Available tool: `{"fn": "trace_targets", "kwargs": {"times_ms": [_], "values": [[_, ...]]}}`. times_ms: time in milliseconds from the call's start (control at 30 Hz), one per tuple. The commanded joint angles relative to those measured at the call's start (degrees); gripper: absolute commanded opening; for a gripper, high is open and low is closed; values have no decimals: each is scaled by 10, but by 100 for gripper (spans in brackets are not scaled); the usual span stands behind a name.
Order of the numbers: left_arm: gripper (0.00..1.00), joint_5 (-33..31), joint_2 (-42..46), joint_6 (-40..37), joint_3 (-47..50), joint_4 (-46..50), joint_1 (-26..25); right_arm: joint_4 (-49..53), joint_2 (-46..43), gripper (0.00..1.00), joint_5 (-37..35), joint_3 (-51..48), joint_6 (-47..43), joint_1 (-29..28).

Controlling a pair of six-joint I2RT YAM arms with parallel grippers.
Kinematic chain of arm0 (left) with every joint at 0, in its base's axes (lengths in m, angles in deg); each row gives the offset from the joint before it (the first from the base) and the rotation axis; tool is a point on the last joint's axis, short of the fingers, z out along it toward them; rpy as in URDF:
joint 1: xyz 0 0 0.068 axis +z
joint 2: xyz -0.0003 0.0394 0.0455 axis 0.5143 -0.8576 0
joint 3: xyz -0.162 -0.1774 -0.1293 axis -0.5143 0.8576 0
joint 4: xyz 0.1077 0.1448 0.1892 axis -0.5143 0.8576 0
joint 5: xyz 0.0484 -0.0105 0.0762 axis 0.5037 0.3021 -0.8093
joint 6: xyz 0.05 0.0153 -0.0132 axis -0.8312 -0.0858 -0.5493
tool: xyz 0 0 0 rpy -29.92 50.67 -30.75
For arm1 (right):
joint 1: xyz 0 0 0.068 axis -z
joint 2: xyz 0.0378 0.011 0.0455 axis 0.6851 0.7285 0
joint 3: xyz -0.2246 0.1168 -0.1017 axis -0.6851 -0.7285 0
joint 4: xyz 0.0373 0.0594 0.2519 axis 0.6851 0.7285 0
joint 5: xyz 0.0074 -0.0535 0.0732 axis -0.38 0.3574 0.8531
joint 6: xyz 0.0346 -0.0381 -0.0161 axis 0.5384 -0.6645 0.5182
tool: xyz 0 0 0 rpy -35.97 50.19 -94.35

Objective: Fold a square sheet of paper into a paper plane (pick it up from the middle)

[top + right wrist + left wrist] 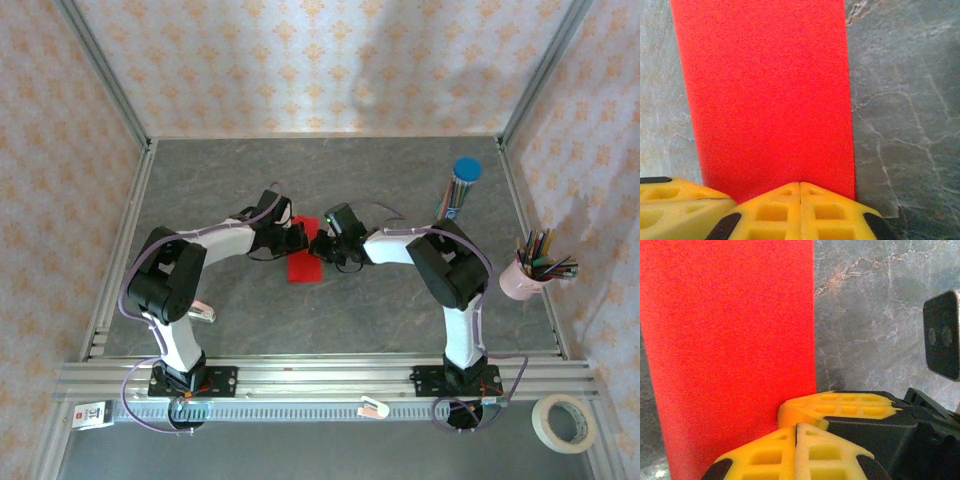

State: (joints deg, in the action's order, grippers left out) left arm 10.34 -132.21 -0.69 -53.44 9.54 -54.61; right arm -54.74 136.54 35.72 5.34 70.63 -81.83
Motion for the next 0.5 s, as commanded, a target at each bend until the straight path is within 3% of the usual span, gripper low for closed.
{"fn": "trace_targets", "kwargs": {"times_ms": [0, 467], "values": [[0, -28, -28, -17, -5, 27, -7, 114, 54, 5, -62, -26, -21, -2], [0, -25, -18, -49, 34, 22, 13, 140, 60, 3, -83, -29, -26, -1]]}}
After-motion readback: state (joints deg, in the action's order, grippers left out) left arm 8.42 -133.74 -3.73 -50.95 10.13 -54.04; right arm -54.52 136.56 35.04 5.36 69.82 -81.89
